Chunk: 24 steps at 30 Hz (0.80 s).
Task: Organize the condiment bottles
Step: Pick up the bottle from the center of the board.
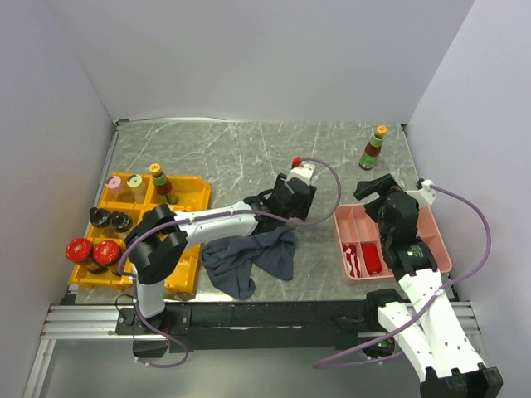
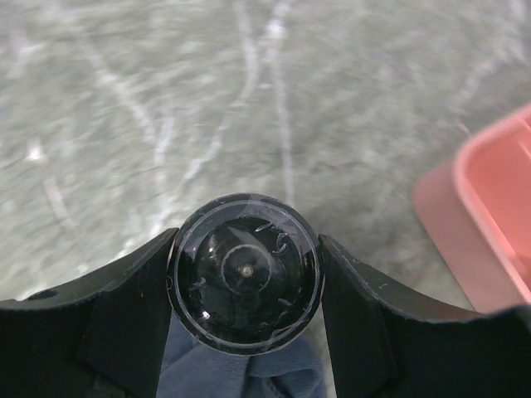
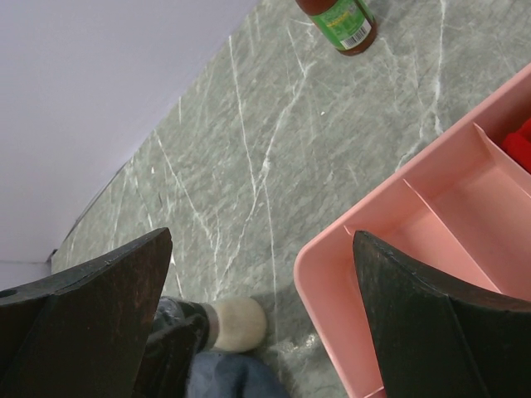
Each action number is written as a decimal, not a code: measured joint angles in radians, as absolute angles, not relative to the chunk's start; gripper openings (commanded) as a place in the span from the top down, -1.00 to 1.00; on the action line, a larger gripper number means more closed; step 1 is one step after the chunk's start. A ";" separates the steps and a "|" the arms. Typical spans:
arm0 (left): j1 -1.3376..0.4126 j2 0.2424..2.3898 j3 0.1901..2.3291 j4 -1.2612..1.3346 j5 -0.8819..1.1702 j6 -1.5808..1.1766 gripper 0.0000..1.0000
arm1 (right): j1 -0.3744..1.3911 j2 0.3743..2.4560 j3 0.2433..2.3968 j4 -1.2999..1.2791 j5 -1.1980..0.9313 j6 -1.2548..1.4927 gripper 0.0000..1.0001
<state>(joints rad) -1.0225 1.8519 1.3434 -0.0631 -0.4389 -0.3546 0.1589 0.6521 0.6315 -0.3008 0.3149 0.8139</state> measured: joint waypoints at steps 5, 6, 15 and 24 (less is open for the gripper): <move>-1.021 1.851 1.434 -0.216 -0.609 -0.460 0.98 | 0.159 0.653 0.629 -0.296 0.302 0.813 -0.96; -1.021 1.850 1.453 -0.242 -0.647 -0.484 0.98 | 0.159 0.653 0.628 -0.294 0.299 0.813 -0.96; -1.010 1.742 1.480 -0.441 -0.891 -0.682 0.98 | 0.159 0.673 0.628 -0.271 0.266 0.812 -0.96; -0.901 1.653 1.510 -0.938 -0.992 -1.217 0.98 | 0.159 0.690 0.622 -0.254 0.240 0.809 -0.97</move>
<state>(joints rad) -0.9012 1.6527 1.5101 -0.9382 -0.9920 -1.2175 0.1589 0.6903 0.6220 -0.2539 0.2401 0.8093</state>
